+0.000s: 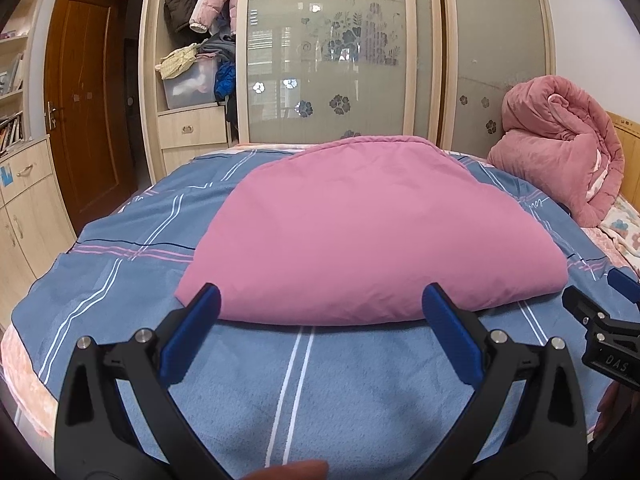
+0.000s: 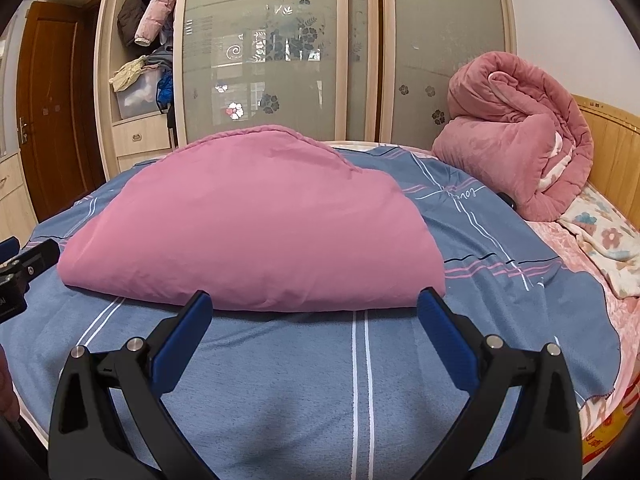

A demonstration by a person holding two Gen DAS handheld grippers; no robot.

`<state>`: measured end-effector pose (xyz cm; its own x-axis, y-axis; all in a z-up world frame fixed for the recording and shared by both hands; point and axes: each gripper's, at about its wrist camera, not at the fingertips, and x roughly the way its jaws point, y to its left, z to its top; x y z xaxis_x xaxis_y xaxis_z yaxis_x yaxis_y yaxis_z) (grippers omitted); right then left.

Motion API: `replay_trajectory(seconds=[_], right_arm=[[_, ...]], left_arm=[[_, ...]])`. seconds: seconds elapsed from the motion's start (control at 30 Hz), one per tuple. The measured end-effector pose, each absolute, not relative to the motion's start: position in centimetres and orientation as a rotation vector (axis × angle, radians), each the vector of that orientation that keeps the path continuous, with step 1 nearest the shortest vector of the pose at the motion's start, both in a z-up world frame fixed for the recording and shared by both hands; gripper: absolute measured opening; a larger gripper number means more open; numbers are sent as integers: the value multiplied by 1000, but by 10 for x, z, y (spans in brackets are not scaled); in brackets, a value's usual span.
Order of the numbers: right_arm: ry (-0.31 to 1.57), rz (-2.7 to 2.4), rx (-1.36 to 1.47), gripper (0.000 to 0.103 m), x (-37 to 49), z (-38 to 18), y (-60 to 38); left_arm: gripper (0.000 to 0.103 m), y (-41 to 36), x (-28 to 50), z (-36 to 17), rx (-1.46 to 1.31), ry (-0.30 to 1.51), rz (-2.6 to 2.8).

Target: Fold large clothes

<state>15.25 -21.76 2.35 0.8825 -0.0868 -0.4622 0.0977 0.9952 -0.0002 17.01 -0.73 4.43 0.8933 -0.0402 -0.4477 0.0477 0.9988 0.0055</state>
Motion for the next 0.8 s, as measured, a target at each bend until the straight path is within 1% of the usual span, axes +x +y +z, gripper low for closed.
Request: replay_trajectory(seconds=[0.8], right_arm=[[471,-70,13,102,153,26,-208]], left_arm=[[101,-4,167,35,41,476,-20]])
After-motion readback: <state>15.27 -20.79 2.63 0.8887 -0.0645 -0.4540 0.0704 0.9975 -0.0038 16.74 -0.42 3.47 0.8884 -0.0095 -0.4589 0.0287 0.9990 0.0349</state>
